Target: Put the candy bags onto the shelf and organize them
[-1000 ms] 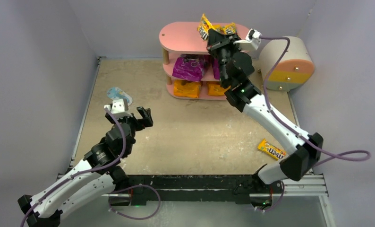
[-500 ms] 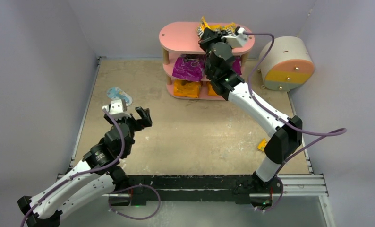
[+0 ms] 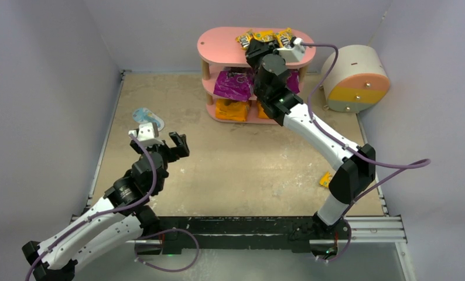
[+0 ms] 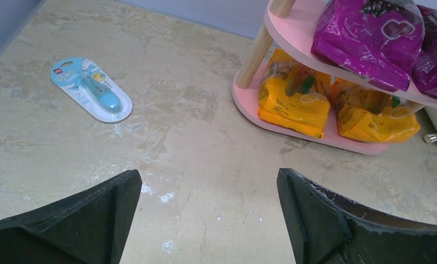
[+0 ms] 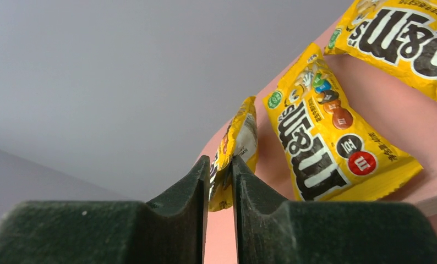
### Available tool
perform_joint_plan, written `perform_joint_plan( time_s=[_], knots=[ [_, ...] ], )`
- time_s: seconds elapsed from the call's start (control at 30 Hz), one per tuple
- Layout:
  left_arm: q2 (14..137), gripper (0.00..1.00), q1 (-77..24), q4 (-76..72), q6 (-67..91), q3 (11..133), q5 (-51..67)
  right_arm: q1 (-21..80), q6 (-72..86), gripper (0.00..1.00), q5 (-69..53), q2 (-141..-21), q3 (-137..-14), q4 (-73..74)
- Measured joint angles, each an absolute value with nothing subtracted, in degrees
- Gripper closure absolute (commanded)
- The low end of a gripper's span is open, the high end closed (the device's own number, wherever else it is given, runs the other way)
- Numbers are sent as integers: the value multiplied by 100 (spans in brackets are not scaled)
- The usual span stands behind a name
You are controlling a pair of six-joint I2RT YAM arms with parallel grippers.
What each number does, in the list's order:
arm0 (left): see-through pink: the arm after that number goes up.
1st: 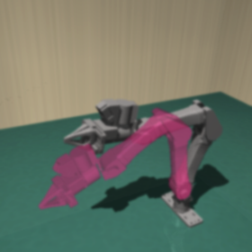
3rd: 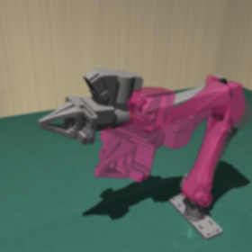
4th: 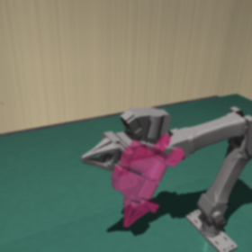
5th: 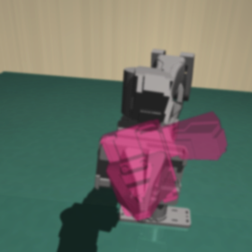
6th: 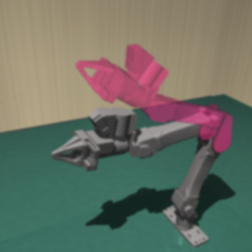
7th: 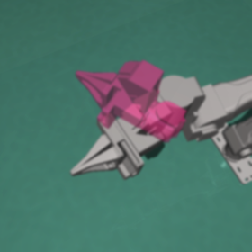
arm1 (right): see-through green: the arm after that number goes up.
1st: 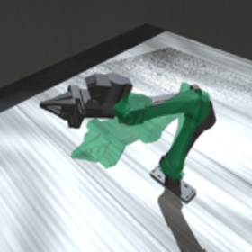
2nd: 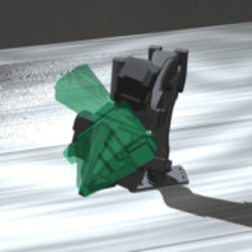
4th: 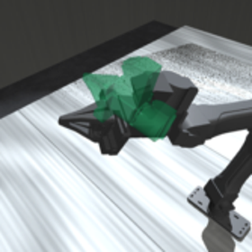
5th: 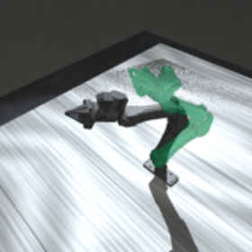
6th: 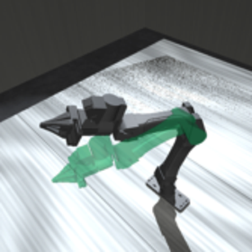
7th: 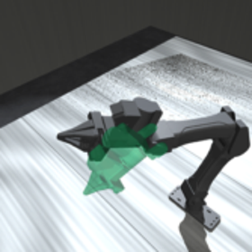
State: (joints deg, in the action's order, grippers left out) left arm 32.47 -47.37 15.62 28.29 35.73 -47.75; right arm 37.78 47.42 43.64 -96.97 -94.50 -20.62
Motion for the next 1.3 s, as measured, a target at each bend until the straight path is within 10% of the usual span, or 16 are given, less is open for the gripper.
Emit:
perform_joint_plan(
  time_s=[0.63,0.97,1.3],
  knots=[
    [3361,0,-4737,1599,2849,3573,-4705,3798,4515,51,4305,-9015,-8919,-2259],
    [3406,0,-4737,1599,2849,3573,-4659,3798,3782,3,3734,-8602,-8803,-2202],
    [3487,0,-4737,1599,2849,3573,-4550,3758,2694,2,2309,-9349,-10645,-19]
  ],
)
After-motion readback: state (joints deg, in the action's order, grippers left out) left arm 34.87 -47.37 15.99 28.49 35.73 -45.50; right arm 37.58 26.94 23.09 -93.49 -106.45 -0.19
